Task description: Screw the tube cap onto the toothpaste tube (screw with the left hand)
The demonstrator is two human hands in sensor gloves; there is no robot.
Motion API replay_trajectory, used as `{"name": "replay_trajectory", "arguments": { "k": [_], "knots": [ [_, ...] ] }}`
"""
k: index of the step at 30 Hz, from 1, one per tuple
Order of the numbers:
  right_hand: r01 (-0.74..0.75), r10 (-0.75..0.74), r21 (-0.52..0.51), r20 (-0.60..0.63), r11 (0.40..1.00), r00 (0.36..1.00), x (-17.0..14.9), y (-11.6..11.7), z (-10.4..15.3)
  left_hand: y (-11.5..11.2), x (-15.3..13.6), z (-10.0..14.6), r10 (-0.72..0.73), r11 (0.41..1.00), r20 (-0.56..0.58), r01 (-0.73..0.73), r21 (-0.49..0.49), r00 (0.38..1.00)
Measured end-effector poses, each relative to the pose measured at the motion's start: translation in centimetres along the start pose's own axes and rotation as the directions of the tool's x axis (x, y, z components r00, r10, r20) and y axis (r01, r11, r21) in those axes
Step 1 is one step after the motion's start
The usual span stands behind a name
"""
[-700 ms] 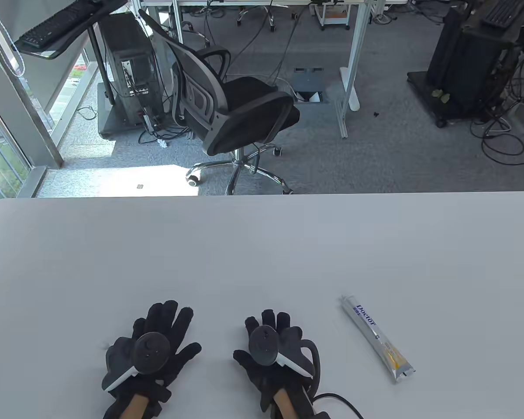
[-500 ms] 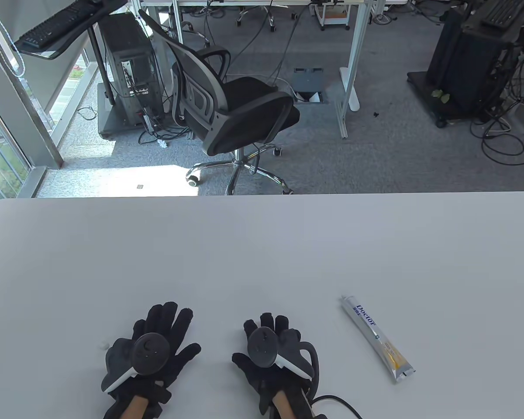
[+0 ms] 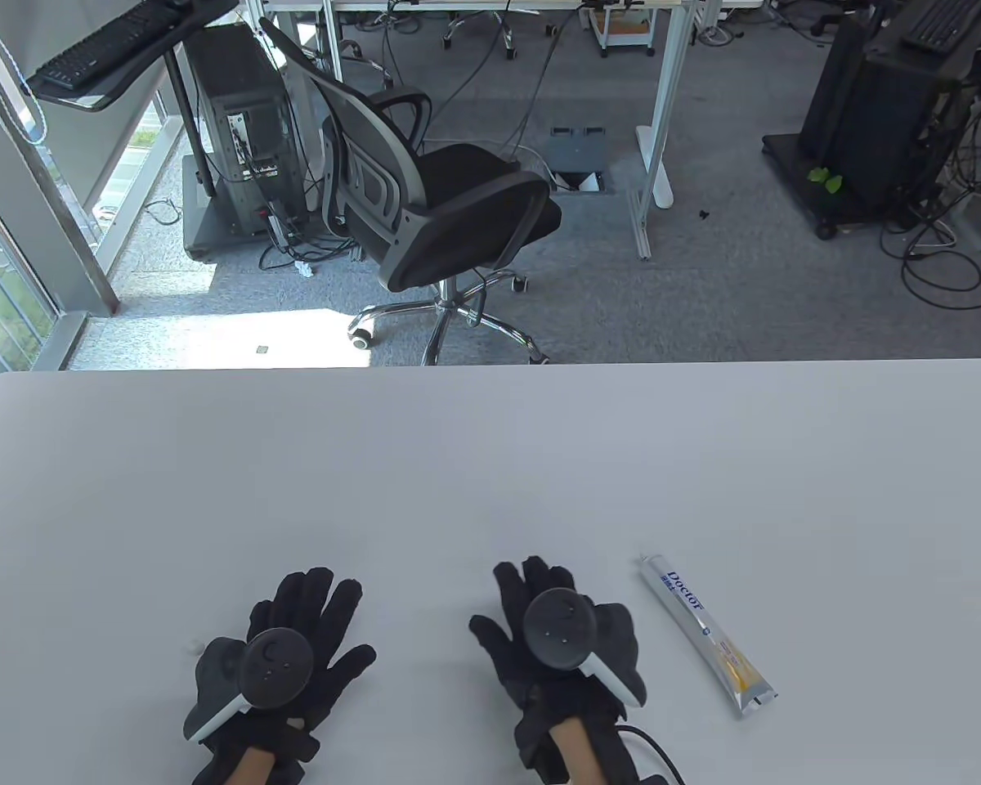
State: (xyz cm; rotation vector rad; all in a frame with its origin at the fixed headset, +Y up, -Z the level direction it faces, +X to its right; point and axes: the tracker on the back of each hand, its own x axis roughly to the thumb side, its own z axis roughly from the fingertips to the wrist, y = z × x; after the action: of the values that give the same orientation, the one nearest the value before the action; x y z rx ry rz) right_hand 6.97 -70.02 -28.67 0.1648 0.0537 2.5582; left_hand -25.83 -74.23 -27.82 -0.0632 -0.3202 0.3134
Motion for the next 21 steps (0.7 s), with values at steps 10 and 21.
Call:
{"name": "replay_trajectory", "arguments": {
  "k": [10,21],
  "knots": [
    [-0.138,0.165,0.090,-0.536,0.986,0.828,-11.8,-3.7,-0.6,0.0,0.5,0.1,0.008,1.000,0.027,-0.007,-0.022,1.000],
    [-0.145,0.144,0.052,-0.642,0.988,0.753,-17.1,-1.3,0.0,-0.4,0.6,-0.1,0.034,0.998,0.031,-0.032,-0.045,0.999]
  ]
}}
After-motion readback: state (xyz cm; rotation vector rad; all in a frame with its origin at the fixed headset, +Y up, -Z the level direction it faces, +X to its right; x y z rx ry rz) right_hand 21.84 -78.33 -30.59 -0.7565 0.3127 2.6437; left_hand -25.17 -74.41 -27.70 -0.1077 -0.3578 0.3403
